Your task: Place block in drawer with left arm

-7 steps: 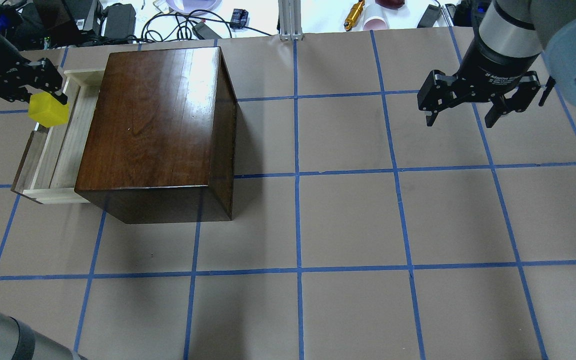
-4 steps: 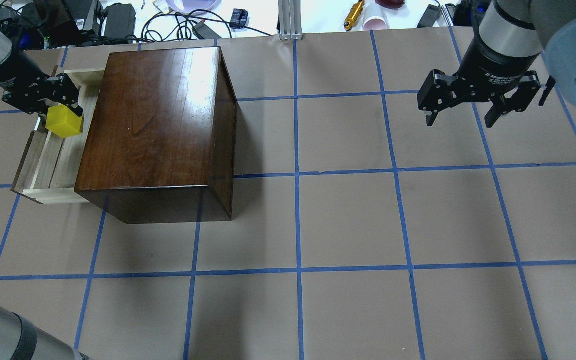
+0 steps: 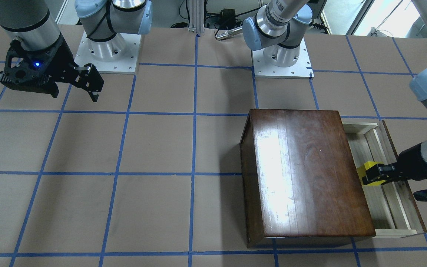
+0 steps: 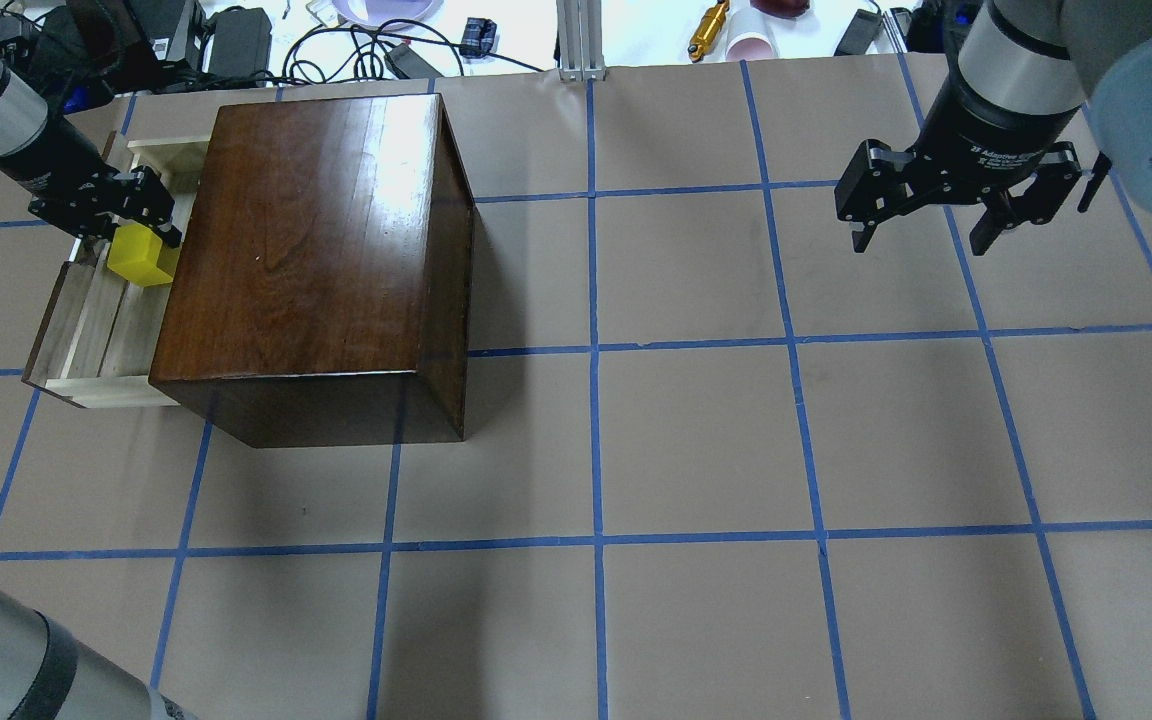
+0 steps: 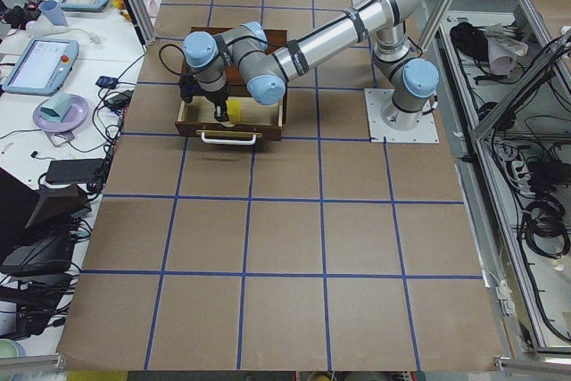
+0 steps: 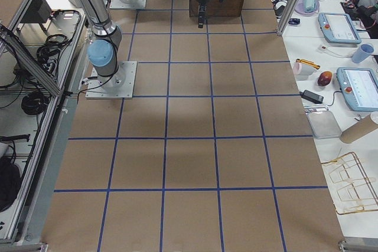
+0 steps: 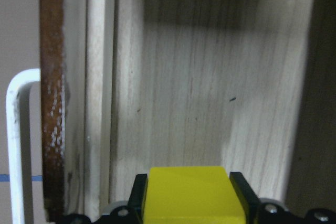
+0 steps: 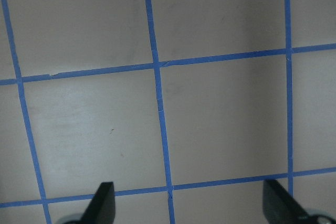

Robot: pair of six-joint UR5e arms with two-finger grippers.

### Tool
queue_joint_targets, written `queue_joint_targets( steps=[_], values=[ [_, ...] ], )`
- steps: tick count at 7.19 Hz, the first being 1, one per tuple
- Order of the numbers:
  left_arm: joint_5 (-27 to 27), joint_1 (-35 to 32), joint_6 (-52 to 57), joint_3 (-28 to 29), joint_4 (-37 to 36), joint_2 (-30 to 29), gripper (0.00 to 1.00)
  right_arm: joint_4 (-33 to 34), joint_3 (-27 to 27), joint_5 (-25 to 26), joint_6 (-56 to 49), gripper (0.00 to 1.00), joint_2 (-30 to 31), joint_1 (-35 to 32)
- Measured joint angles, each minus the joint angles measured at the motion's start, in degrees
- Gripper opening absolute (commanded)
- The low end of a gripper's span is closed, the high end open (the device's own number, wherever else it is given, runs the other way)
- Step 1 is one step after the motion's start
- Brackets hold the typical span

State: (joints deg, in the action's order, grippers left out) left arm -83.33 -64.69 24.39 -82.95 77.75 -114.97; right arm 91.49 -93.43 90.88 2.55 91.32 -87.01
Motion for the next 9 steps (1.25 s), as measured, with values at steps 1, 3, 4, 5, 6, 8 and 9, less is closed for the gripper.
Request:
queue_joint_targets(
  steps=[1, 3, 4, 5, 6, 8, 9],
  values=[
    [0.02, 0.0, 0.93, 0.0, -0.57, -0.2, 1.0, 0.0, 0.0, 0.0, 0.0, 1.0, 0.0, 0.0],
    [0.07, 0.0, 1.22, 0.1, -0.56, -0.09, 1.0, 0.0, -0.03, 0.0, 0.0, 1.0, 0.0, 0.0],
    [-0.01, 0.0, 1.09, 0.27, -0.38, 0.33, 1.0, 0.0, -0.02, 0.0, 0.0, 1.0, 0.0, 0.0],
    [-0.18, 0.01, 0.97, 0.46, -0.19, 0.92, 1.0, 0.0, -0.02, 0.0, 0.0, 1.0, 0.0, 0.0],
    [-0.4, -0.01, 0.85, 0.54, -0.03, 1.58, 1.0, 0.0, 0.0, 0.0, 0.0, 1.0, 0.0, 0.0],
    [-0.66, -0.39, -1.02, 0.89, 1.68, 3.09, 1.0, 0.0, 0.0, 0.0, 0.0, 1.0, 0.0, 0.01],
    [-1.12, -1.09, -3.34, 1.55, 3.11, 4.2, 1.0, 0.0, 0.0, 0.0, 0.0, 1.0, 0.0, 0.04]
  ],
)
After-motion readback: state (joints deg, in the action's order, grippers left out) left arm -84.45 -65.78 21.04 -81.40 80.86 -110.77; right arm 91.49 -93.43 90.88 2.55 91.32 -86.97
